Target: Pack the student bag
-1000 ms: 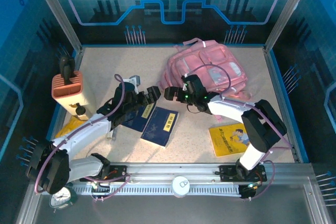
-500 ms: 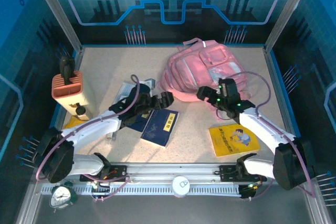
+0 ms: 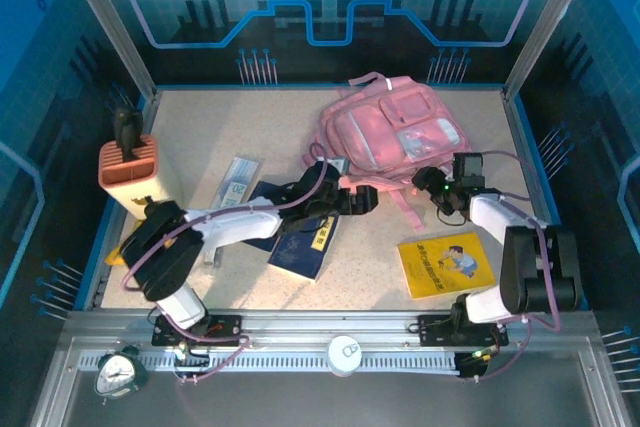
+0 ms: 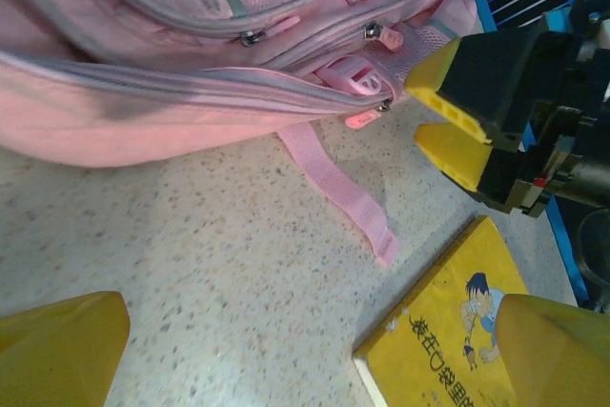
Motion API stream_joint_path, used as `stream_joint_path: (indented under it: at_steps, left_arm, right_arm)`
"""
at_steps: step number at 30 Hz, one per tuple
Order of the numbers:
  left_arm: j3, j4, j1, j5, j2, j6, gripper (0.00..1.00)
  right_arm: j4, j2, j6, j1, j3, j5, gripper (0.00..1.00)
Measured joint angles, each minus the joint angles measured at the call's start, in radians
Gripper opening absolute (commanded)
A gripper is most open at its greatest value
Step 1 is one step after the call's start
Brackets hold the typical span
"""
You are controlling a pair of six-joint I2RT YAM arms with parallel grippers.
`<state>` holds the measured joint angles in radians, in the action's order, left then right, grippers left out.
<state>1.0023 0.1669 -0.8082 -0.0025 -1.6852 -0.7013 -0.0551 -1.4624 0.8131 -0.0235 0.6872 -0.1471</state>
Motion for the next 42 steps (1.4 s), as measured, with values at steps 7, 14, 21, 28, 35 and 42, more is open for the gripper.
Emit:
stream_joint_path:
  at_steps: [7,14,21,28,35,42]
  left_arm:
    - [0.098,0.005,0.012,0.003,-0.140,0.027,0.99]
    - [0.129,0.042,0.070,0.003,-0.222,0.027,0.99]
    - [0.175,0.052,0.138,0.019,-0.240,0.081,0.99]
    - [0.251,-0.009,0.221,0.024,-0.240,0.187,0.99]
    - [0.279,-0.117,0.256,0.022,-0.186,0.293,0.94]
    - [0.180,-0.170,0.162,-0.013,0.016,0.328,0.81]
  right_arm:
    - [0.085,-0.103,0.012,-0.039,0.046,-0.034,0.52]
    - [0.139,-0.151,0.016,-0.045,0.075,-0.059,0.21]
    - [0.171,-0.114,0.048,-0.039,0.042,-0.101,0.08]
    - [0.179,0.070,0.112,0.092,-0.034,-0.070,0.09]
    - [0.196,0.157,0.240,0.201,-0.073,0.021,0.08]
    - [0.185,0.177,0.338,0.233,-0.096,0.077,0.08]
